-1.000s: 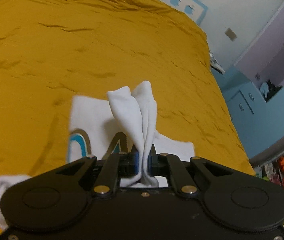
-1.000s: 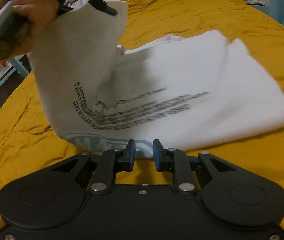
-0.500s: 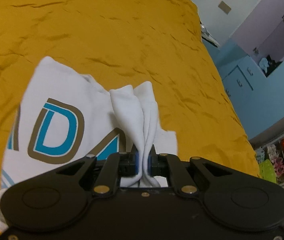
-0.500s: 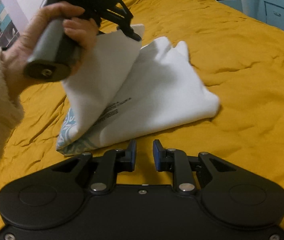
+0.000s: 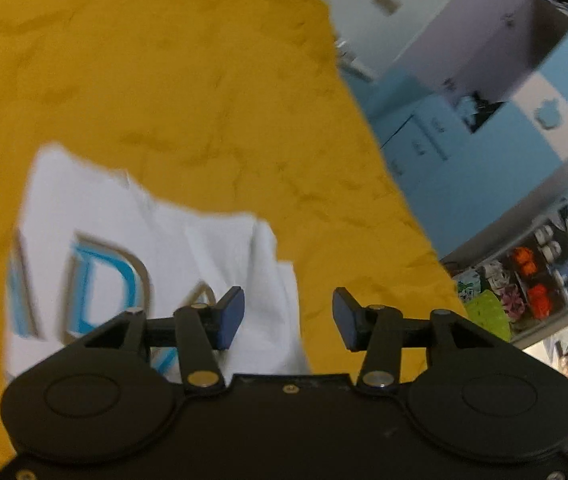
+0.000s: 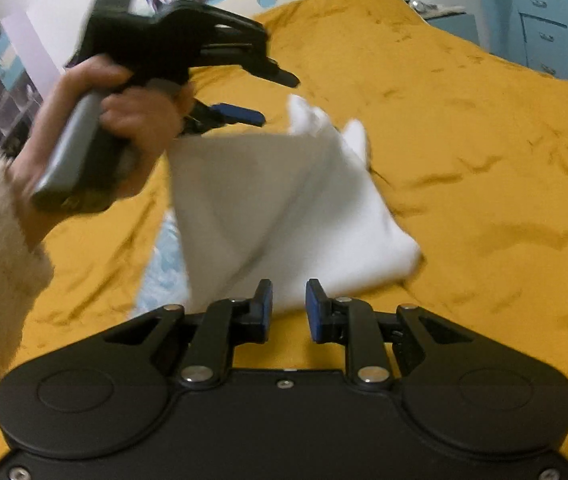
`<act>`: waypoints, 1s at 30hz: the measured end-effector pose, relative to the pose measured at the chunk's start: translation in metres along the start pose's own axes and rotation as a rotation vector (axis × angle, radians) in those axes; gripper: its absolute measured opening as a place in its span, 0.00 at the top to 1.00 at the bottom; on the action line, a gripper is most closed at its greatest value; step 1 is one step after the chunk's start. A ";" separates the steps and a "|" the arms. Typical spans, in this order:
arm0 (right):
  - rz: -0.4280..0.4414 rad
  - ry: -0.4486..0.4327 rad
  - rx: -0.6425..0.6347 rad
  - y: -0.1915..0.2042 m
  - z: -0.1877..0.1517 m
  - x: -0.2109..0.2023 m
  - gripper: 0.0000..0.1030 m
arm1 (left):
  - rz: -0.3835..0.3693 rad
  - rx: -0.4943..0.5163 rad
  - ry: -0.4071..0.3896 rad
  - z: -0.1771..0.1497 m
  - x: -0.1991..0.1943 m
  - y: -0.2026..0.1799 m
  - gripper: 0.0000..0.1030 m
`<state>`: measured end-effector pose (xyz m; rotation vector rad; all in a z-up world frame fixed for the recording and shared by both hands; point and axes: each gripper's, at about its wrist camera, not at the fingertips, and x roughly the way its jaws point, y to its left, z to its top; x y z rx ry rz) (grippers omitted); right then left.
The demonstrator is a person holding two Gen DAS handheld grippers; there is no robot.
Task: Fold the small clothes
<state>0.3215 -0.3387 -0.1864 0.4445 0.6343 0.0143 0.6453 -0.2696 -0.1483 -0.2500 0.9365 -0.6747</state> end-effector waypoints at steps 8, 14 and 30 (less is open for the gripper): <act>0.006 -0.042 0.060 0.011 0.027 0.005 0.50 | 0.124 0.144 -0.028 -0.048 -0.076 0.064 0.54; -0.100 -0.001 0.198 -0.012 0.033 0.022 0.50 | 0.168 0.185 0.030 -0.107 -0.082 0.095 0.55; -0.148 -0.030 0.192 -0.040 0.030 0.015 0.95 | 0.142 0.248 0.108 -0.145 -0.056 0.088 0.55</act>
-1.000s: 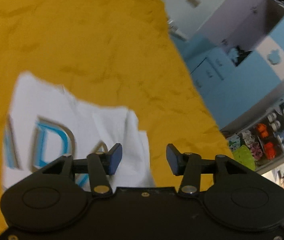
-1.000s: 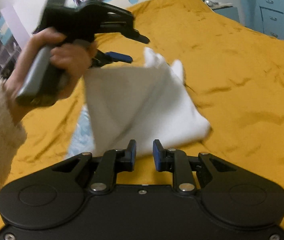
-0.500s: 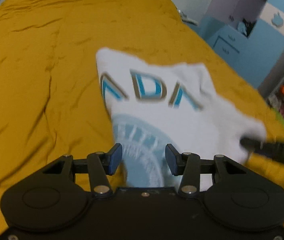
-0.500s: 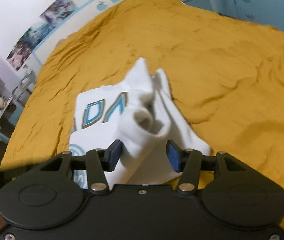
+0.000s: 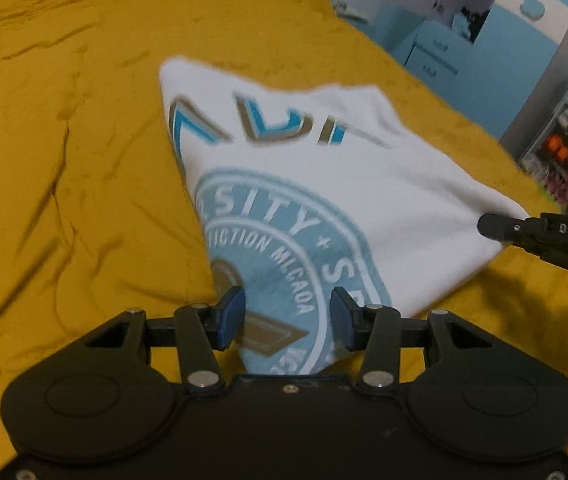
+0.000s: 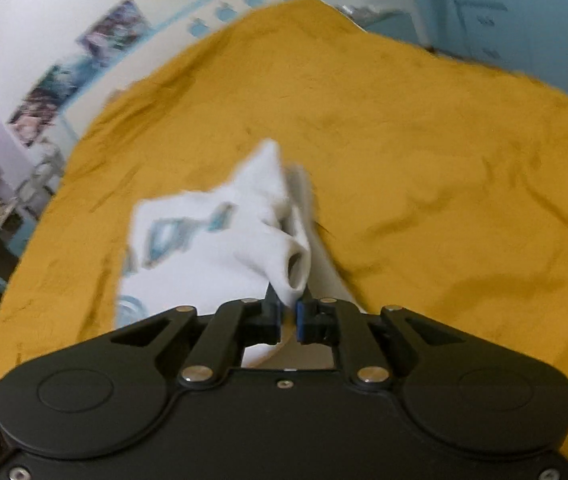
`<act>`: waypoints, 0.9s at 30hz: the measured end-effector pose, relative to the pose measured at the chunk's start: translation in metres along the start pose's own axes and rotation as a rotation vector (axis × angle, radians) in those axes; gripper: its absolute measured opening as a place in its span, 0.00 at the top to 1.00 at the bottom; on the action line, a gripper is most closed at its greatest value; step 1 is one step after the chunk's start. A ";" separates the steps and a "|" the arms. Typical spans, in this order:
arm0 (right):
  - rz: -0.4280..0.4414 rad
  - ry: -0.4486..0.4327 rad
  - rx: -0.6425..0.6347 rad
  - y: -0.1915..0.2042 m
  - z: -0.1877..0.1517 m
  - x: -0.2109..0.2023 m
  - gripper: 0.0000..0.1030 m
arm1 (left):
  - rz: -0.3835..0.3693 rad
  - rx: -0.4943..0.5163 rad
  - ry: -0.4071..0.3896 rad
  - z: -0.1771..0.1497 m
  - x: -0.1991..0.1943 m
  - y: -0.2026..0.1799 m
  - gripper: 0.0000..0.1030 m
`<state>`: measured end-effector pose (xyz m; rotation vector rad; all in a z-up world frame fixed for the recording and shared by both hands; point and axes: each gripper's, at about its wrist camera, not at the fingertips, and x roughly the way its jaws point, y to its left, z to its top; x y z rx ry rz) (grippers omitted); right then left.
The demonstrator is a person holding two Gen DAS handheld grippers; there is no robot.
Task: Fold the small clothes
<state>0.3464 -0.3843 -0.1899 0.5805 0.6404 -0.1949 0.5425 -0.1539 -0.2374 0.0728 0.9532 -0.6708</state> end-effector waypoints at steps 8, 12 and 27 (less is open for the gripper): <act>0.005 0.053 0.004 -0.022 -0.017 0.015 0.93 | 0.017 0.018 0.011 -0.010 0.019 0.002 0.54; 0.037 0.018 0.001 -0.023 -0.007 0.000 0.67 | 0.006 0.018 0.010 -0.009 0.020 0.005 0.54; 0.179 -0.014 -0.046 -0.008 0.085 0.080 0.63 | -0.130 -0.114 0.008 0.018 -0.007 0.035 0.52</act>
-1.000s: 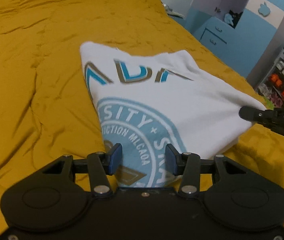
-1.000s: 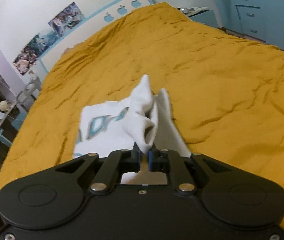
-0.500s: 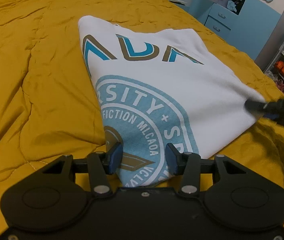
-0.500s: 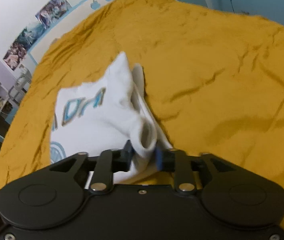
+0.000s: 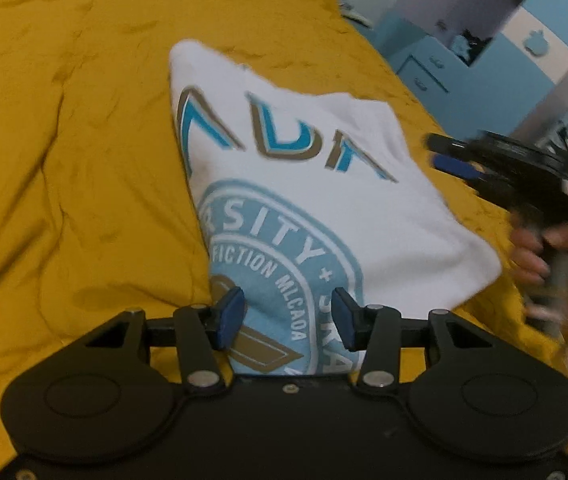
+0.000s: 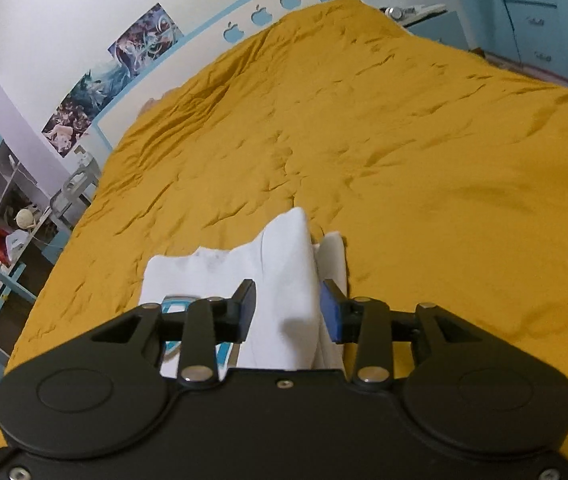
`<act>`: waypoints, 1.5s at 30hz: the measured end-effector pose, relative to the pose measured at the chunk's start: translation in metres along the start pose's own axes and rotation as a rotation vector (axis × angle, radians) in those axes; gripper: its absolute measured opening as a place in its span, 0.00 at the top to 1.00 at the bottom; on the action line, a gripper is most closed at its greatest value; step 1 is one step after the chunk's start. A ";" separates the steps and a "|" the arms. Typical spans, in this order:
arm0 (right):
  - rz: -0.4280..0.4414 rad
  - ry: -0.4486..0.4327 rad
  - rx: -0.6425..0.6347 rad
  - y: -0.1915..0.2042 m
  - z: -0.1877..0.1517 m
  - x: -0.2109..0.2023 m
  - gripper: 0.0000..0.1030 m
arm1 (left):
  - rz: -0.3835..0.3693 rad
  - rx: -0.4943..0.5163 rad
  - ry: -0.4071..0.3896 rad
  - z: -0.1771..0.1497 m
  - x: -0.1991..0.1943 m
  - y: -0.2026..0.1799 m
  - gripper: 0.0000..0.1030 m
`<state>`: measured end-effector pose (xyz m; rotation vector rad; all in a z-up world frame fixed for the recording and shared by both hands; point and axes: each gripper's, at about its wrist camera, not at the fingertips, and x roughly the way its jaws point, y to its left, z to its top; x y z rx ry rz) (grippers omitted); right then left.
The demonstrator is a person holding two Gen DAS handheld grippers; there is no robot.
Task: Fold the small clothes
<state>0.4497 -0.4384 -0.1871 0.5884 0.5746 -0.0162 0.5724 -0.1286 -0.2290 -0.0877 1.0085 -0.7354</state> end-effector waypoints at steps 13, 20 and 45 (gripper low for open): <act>-0.014 0.069 -0.032 -0.002 0.010 0.041 0.72 | 0.055 -0.171 -0.087 0.043 0.038 0.053 0.49; -0.053 0.057 -0.110 0.003 0.007 0.040 0.95 | -0.012 -0.253 -0.090 0.062 0.056 0.060 0.80; 0.008 0.089 -0.143 -0.012 -0.003 -0.022 0.80 | 0.013 -0.299 -0.152 0.097 0.037 0.094 0.55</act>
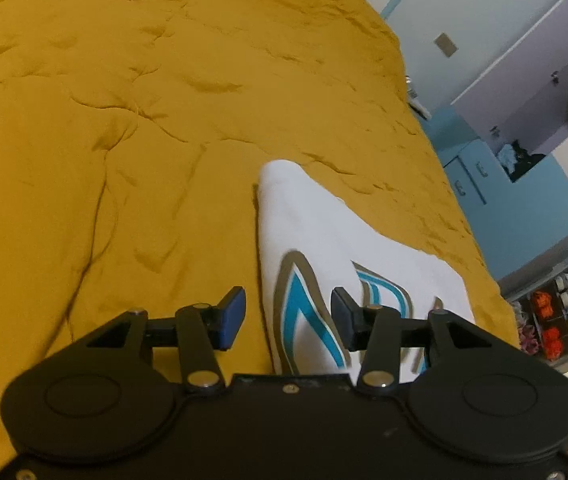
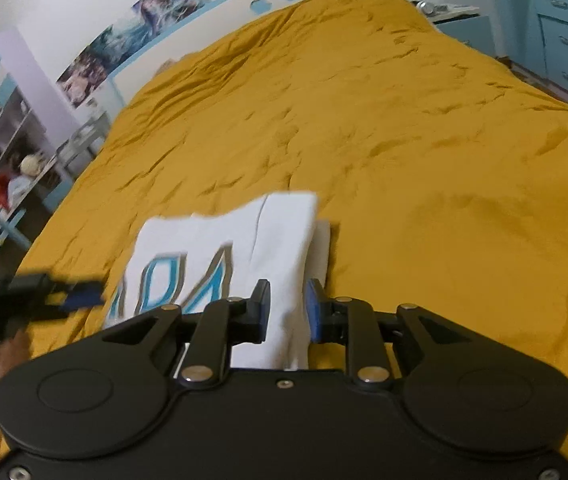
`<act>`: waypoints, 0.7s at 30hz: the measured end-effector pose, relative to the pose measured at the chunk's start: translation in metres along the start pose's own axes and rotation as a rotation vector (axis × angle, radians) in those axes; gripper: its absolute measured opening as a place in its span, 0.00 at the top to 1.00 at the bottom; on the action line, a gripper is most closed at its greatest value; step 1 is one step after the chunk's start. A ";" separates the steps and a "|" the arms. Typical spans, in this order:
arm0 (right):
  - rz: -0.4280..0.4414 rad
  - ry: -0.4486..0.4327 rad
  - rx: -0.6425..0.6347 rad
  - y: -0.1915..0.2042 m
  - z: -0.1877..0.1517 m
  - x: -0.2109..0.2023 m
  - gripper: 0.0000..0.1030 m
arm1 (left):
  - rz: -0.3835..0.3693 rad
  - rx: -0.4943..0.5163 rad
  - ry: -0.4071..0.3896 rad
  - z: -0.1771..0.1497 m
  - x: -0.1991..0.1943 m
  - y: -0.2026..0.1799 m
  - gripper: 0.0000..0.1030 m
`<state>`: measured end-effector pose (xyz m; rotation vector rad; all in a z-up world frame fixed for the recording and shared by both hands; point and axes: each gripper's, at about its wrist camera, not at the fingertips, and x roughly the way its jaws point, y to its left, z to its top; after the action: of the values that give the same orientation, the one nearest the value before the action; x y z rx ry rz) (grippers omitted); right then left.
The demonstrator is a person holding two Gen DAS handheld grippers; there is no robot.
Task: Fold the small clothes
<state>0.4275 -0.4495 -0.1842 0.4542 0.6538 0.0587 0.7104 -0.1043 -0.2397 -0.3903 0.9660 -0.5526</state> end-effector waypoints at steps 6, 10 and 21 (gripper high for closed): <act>0.037 0.075 0.007 -0.003 -0.021 -0.009 0.80 | 0.022 -0.022 0.037 0.007 0.026 -0.002 0.54; 0.057 0.109 0.028 -0.007 -0.033 -0.002 0.79 | 0.016 -0.044 0.038 0.006 0.036 -0.004 0.56; 0.025 0.066 0.006 0.005 -0.038 -0.003 0.98 | 0.062 0.027 -0.041 -0.002 0.028 -0.024 0.85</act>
<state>0.4029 -0.4313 -0.2066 0.4674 0.7130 0.0956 0.7146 -0.1401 -0.2463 -0.3454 0.9276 -0.4994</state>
